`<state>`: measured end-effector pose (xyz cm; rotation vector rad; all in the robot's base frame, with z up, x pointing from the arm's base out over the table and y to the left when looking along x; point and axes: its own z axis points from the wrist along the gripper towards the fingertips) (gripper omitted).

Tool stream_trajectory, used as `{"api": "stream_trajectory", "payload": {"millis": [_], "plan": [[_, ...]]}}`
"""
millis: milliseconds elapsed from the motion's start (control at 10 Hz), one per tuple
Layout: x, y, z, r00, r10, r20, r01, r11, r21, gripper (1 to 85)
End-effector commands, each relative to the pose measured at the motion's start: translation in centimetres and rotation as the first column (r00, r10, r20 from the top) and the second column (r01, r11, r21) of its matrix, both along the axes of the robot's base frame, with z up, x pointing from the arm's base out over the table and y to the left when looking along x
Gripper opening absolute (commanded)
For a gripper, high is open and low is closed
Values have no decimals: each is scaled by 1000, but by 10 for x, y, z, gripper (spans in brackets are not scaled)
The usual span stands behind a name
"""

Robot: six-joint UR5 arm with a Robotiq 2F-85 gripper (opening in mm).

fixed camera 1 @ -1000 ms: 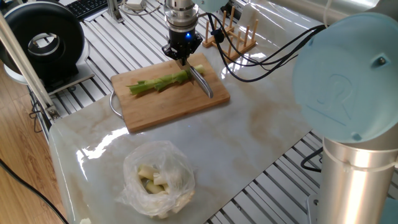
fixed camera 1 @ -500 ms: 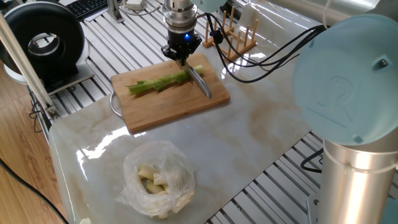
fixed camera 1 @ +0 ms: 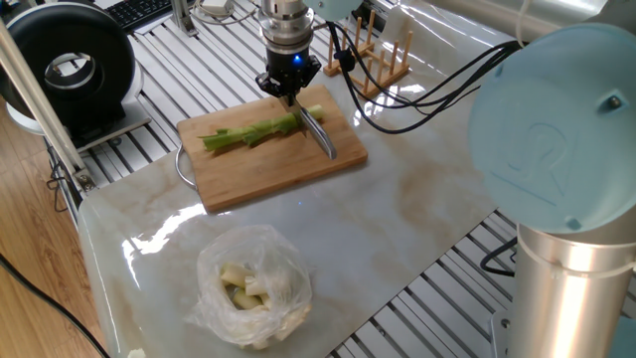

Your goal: Chop the scallions

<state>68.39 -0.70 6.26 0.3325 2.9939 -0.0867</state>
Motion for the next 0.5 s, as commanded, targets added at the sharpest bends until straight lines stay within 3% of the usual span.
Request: {"api": "stream_trajectory", "payload": {"millis": [0,400], "plan": [[9,-7,-2,1000,14,26,-15,1000,8,10],[8,-5,5,1000,10,23,-10,1000,4,10]]}}
